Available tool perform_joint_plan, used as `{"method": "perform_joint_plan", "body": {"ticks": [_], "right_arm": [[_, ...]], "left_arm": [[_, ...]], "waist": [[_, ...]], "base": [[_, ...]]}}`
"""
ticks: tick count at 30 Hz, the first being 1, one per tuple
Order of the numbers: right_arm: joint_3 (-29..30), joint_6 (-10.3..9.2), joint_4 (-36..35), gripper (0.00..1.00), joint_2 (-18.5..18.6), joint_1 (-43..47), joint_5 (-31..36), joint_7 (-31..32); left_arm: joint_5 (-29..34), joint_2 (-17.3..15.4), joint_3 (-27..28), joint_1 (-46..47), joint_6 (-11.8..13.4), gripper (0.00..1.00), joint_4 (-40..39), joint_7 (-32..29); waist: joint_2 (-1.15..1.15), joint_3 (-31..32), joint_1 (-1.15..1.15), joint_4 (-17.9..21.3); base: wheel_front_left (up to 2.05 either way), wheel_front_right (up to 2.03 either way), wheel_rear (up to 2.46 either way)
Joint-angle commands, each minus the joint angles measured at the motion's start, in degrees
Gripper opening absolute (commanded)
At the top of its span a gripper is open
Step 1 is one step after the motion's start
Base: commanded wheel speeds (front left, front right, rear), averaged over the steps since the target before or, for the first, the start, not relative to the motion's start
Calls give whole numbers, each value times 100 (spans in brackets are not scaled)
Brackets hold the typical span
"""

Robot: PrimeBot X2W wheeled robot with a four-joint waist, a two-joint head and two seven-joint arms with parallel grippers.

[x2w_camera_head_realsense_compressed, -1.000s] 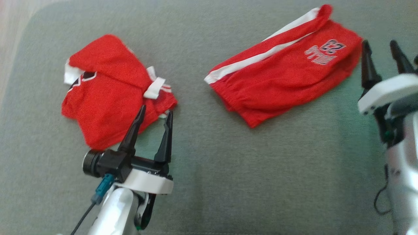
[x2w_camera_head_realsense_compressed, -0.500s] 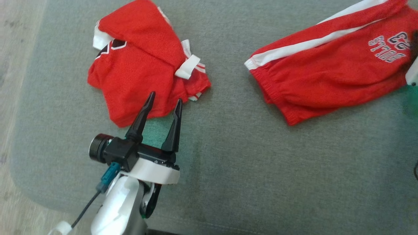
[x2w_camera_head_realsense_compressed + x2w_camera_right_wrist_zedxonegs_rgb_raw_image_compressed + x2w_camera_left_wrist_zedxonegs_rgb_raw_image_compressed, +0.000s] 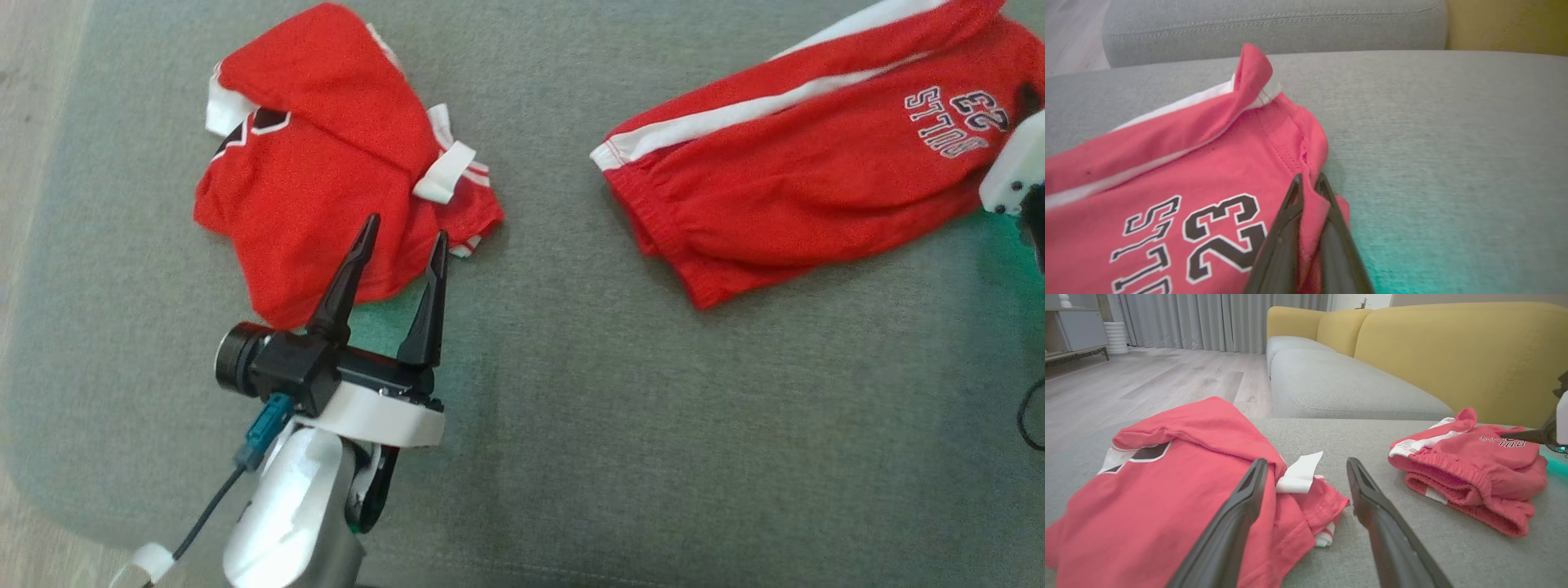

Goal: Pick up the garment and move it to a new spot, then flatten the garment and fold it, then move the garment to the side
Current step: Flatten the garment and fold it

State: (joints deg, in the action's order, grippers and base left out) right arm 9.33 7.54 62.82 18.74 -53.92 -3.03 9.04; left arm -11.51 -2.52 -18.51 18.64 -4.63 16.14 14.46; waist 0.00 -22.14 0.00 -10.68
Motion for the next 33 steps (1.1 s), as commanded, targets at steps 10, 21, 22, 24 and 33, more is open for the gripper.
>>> {"method": "perform_joint_plan", "body": {"ticks": [10,21,22,24,33], "right_arm": [[136,-5,32,0,566,554,-614,-645],[390,-5,189,0,557,757,-835,-1200],[365,-5,160,0,500,746,-865,-1267],[262,-5,77,0,362,718,-943,-1372],[-591,-5,-700,0,-382,803,-1864,-1411]], "left_arm": [[116,-36,326,-125,-18,100,-132,53],[212,-36,393,-308,-94,100,-102,53],[218,-36,402,-320,-100,100,-86,53],[224,-36,418,-347,-107,100,-67,53],[170,-36,436,-576,-89,100,-35,53]], "waist": [[0,524,0,465],[0,708,0,524],[0,743,0,516],[0,825,0,498],[0,1286,0,396]], "base": [[0,0,0],[0,0,0],[0,0,0],[0,0,0],[0,0,0]]}}
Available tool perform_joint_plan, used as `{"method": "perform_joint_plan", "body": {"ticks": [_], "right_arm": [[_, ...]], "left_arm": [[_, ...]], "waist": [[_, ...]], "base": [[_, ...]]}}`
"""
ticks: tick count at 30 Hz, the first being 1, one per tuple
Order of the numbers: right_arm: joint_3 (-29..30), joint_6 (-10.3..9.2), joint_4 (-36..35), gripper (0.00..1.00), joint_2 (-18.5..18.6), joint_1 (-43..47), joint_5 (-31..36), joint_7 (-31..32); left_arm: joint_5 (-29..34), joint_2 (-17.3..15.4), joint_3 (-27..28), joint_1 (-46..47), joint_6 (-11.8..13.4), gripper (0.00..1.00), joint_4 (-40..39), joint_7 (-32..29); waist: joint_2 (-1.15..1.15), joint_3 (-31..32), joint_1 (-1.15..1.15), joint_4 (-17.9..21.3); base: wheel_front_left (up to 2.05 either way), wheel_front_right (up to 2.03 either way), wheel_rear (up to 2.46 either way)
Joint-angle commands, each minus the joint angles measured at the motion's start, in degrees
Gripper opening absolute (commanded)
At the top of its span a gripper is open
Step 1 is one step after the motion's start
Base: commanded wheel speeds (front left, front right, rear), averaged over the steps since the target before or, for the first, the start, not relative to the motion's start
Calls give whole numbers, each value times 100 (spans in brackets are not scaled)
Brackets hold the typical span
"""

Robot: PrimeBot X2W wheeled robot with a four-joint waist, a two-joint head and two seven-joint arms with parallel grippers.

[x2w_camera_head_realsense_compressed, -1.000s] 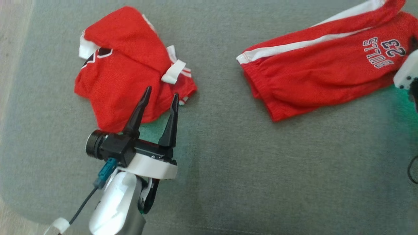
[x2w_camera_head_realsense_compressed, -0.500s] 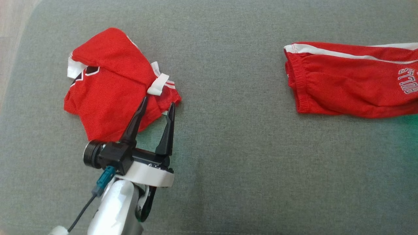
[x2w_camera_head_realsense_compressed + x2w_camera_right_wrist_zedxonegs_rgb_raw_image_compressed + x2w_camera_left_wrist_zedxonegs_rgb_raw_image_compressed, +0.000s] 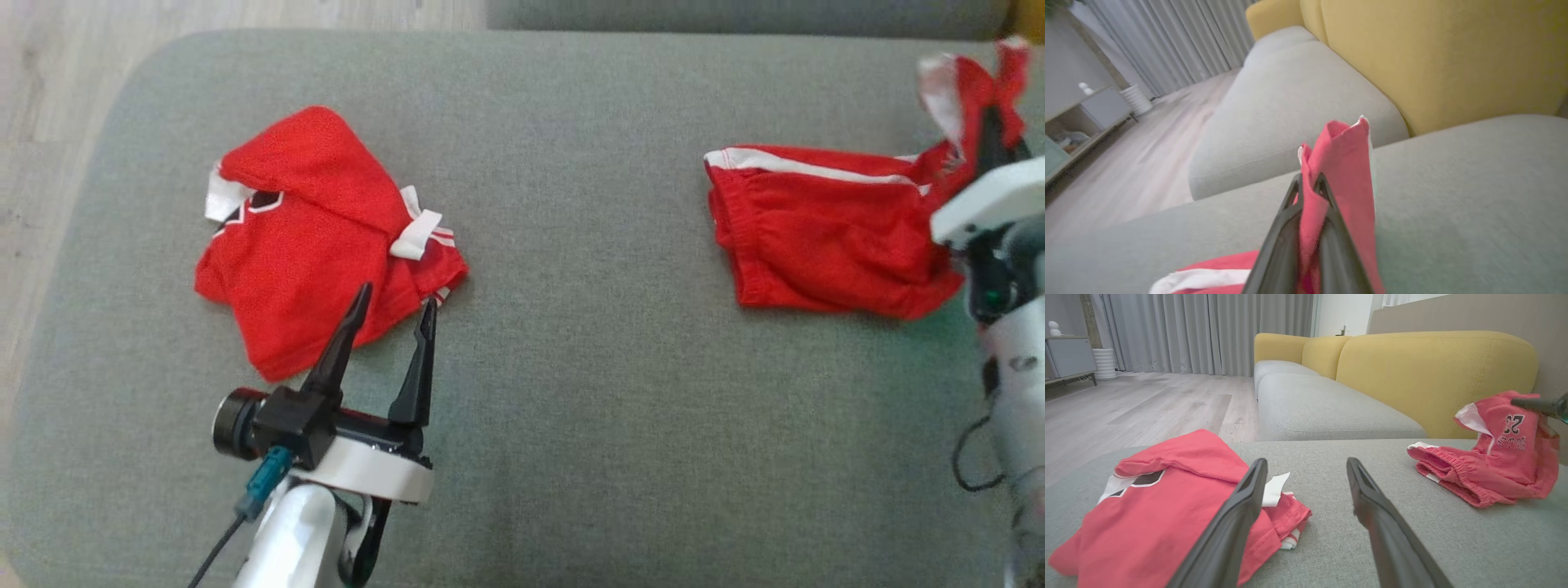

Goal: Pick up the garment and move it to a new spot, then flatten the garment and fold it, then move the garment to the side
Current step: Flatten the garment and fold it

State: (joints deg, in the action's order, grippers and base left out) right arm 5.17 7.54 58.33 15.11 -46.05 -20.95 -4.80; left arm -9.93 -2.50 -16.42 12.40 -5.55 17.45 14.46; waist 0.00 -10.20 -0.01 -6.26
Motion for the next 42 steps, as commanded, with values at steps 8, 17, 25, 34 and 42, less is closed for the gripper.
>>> {"method": "perform_joint_plan", "body": {"ticks": [8,17,25,34,42], "right_arm": [[-926,-5,-897,0,-476,261,-710,15],[-2048,-5,-950,0,-702,692,-896,184],[-3224,-5,-656,80,-428,1156,-425,204],[-3152,-5,-750,100,-265,1218,-357,-766],[-1836,-5,-1971,100,-451,1989,329,-1016]], "left_arm": [[-4,-38,300,-148,15,100,-154,53],[-50,-38,258,-224,29,100,-148,53],[-100,-45,423,-266,14,100,-95,53],[-76,-45,519,-268,-29,100,-194,54],[-73,-41,546,-354,-33,100,-371,54]], "waist": [[0,306,1,-157],[0,398,1,-352],[0,513,1,-289],[0,678,1,120],[0,798,1,654]], "base": [[0,0,0],[0,0,0],[0,0,0],[0,0,0],[0,0,0]]}}
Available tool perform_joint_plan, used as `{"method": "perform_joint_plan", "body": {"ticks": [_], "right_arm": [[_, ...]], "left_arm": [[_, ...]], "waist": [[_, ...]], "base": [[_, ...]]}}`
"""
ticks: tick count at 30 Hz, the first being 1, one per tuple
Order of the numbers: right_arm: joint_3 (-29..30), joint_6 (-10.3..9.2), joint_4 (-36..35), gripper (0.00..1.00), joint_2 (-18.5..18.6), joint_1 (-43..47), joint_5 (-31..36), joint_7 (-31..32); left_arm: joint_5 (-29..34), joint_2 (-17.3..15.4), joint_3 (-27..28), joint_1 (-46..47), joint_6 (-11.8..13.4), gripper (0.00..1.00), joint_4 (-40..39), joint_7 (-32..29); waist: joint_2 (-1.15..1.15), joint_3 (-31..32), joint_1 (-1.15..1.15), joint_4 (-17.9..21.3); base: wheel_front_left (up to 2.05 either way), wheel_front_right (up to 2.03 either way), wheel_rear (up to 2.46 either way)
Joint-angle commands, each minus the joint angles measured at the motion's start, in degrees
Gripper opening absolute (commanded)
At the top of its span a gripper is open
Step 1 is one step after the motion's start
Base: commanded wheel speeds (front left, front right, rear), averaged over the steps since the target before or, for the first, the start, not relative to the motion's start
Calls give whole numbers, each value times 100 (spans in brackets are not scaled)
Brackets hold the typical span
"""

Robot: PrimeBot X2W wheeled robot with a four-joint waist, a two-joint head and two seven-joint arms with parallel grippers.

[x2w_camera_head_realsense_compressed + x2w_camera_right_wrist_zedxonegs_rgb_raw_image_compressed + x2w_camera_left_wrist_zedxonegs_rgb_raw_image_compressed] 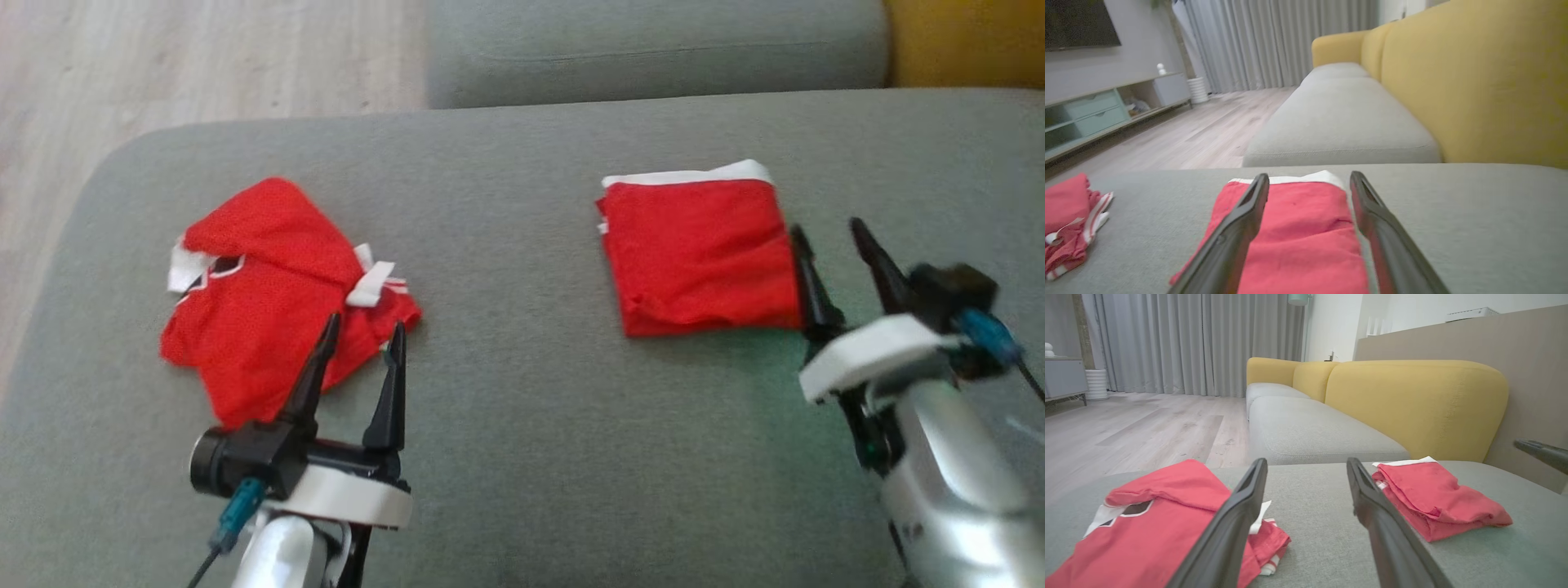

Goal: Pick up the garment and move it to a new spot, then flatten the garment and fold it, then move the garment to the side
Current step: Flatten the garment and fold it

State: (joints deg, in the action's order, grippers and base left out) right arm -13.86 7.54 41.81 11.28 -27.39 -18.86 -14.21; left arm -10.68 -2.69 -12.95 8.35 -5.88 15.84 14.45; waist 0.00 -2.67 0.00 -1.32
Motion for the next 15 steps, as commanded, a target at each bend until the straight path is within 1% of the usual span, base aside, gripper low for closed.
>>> {"method": "perform_joint_plan", "body": {"ticks": [1,4,7,11,15], "right_arm": [[285,-5,-584,100,-161,315,267,-75],[787,-5,-1354,100,-472,874,788,-77],[932,-5,-1818,100,-679,1315,1128,-77],[1071,-5,-2111,100,-796,1660,1285,-78],[1167,-5,-2213,100,-830,1716,1282,-78]], "left_arm": [[3,-22,207,34,9,100,-235,55],[-100,-21,276,-43,57,100,-327,55],[-57,-21,297,-140,92,100,-392,55],[-53,-20,289,-229,118,100,-409,55],[-78,-20,213,-186,139,100,-432,55]], "waist": [[0,49,0,223],[0,30,0,428],[0,1,0,591],[0,-52,0,666],[0,-171,0,622]], "base": [[0,0,0],[0,0,0],[0,0,0],[0,0,0],[0,0,0]]}}
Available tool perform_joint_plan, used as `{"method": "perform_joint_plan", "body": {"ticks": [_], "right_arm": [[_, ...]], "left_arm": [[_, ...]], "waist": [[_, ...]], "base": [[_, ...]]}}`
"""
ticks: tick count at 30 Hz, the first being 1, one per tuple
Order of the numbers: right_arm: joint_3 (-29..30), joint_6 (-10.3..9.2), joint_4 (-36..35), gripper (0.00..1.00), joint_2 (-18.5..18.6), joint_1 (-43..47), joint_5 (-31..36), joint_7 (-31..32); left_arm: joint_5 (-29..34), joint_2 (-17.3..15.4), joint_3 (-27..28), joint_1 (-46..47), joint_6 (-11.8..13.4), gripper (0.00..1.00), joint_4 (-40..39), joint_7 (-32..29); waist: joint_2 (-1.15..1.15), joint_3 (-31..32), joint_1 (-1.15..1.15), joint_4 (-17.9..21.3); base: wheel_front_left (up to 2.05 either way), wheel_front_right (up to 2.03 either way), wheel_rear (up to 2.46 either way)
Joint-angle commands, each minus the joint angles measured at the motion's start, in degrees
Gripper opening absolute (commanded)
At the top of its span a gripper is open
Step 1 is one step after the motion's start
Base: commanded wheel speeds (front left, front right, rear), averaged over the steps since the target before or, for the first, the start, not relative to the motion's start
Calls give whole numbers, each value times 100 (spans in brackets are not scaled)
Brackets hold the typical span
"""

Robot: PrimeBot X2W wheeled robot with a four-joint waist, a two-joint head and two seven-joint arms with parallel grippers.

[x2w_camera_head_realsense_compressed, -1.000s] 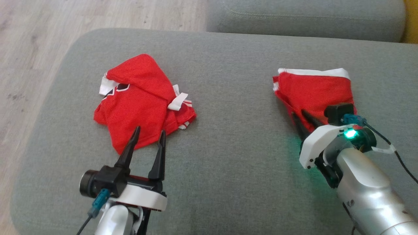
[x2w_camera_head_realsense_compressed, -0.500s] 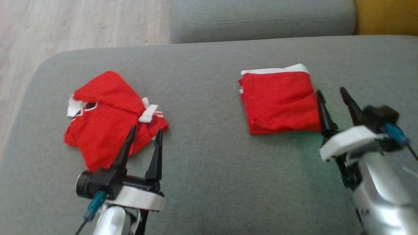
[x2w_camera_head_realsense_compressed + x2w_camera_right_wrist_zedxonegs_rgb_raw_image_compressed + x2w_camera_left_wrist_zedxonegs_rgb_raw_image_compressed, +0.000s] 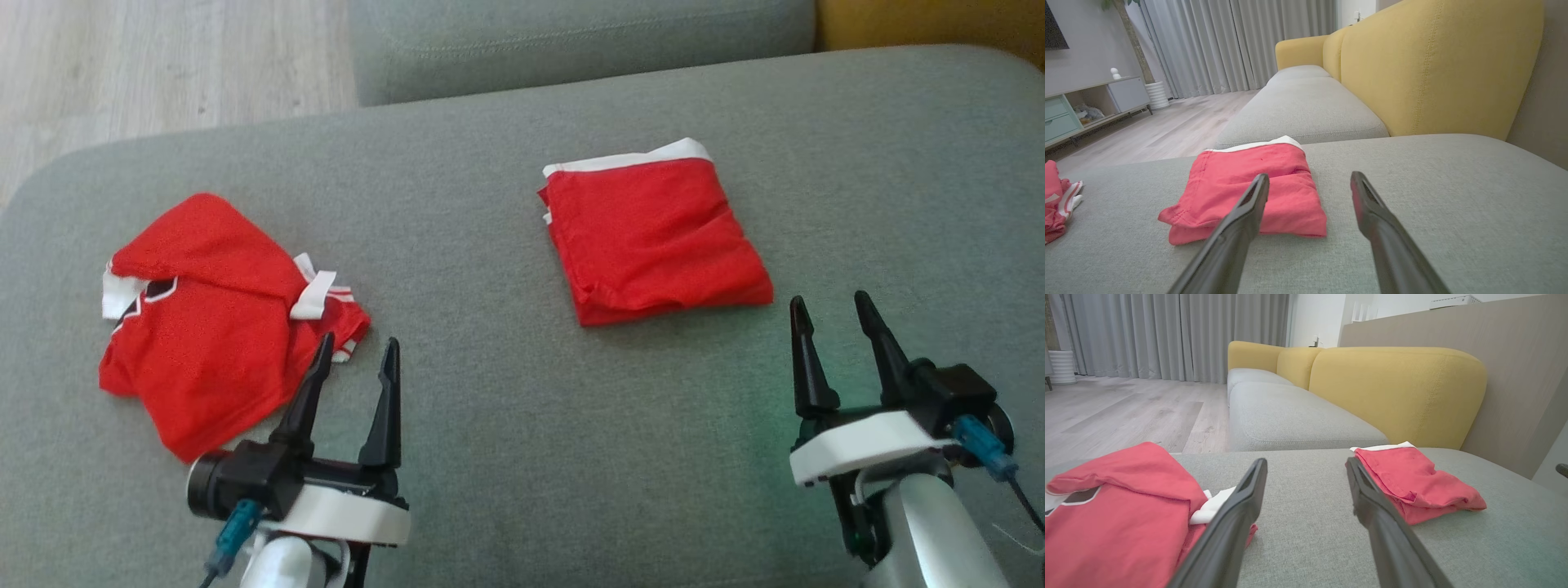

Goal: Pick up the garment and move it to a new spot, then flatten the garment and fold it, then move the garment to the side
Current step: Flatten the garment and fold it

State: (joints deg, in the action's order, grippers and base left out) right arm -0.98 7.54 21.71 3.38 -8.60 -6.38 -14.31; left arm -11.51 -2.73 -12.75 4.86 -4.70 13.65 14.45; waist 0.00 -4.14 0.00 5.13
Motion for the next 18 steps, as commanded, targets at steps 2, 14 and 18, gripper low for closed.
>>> {"method": "perform_joint_plan", "body": {"ticks": [2,14,18], "right_arm": [[-92,-5,-229,100,-45,-230,66,-68],[608,-5,436,0,-49,-1809,529,494],[931,-5,1081,0,-17,-2412,702,705]], "left_arm": [[2,-15,131,221,19,100,-224,55],[-24,-15,-214,867,-50,100,-327,55],[-37,-15,-337,1066,-64,100,-301,55]], "waist": [[0,-108,0,-83],[0,-1239,0,-873],[0,-1475,0,-1073]], "base": [[0,0,0],[0,0,0],[0,0,0]]}}
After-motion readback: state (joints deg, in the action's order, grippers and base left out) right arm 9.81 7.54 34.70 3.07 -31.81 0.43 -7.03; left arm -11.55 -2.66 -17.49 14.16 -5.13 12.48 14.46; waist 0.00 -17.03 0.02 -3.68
